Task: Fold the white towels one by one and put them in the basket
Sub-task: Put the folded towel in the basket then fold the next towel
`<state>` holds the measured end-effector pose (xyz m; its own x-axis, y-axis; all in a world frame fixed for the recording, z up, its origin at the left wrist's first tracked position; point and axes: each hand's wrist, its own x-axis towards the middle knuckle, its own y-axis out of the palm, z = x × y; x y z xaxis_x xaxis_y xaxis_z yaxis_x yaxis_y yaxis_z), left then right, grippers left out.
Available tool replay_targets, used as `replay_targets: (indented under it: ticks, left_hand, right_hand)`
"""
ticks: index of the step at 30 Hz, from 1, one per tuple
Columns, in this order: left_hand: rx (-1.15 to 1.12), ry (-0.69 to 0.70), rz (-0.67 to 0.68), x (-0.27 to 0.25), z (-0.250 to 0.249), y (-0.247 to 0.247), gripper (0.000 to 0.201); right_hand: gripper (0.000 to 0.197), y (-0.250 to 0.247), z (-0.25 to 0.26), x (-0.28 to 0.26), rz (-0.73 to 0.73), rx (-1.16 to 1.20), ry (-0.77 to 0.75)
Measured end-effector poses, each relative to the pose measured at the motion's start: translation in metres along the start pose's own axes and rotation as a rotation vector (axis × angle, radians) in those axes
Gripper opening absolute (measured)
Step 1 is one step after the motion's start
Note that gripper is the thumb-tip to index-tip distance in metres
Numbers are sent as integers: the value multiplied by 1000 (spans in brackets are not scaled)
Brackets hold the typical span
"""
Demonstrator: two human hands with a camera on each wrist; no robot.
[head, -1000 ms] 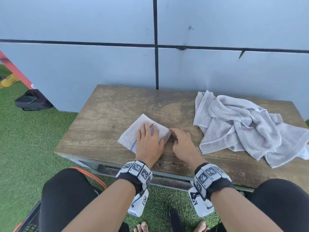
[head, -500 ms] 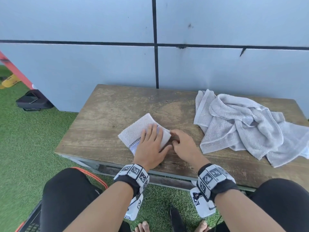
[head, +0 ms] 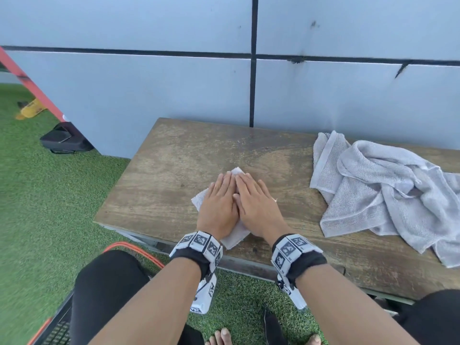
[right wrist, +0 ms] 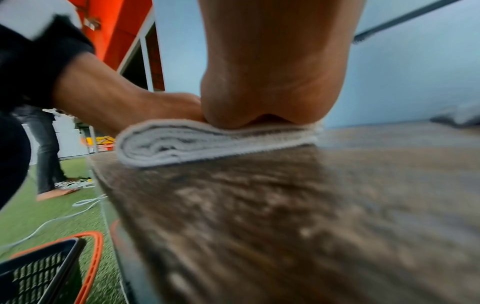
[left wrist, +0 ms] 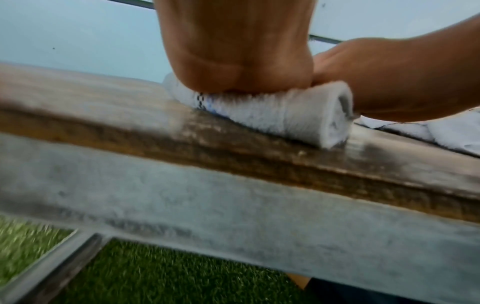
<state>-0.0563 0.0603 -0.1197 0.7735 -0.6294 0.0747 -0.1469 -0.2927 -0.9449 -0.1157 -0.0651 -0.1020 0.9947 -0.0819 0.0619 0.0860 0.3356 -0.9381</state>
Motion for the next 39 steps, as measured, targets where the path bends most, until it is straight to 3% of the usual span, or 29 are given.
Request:
replay_targets:
  ticks: [5,11,16,22,29,36,39]
  left_hand:
    - [-23,-112,-31,2,-3,2,57]
    - [18,-119,-21,6,4,6,58]
    - [79,-113,15,-2,10,-1,56]
    - [131,-233,49,-14,18,-10,57]
    - [58,-483,-73,-30,-13,-14,81]
    - [-71,-628,73,-62,-16,-8,108]
    - [-15,-625,61,-66,-18,-17,108]
  right_hand:
    - [67,3,-22,12,133,-8,4]
    - [60,0,-21,17,217,-30,85]
    - [60,0,-18,8,192,-40,137]
    - [60,0,-8,-10,193,6,234]
    - [63,6,2,-25,155,11,333]
    - [65,-1,5,-40,192,-17,373]
    - [68,-2,4,-47,166,12,373]
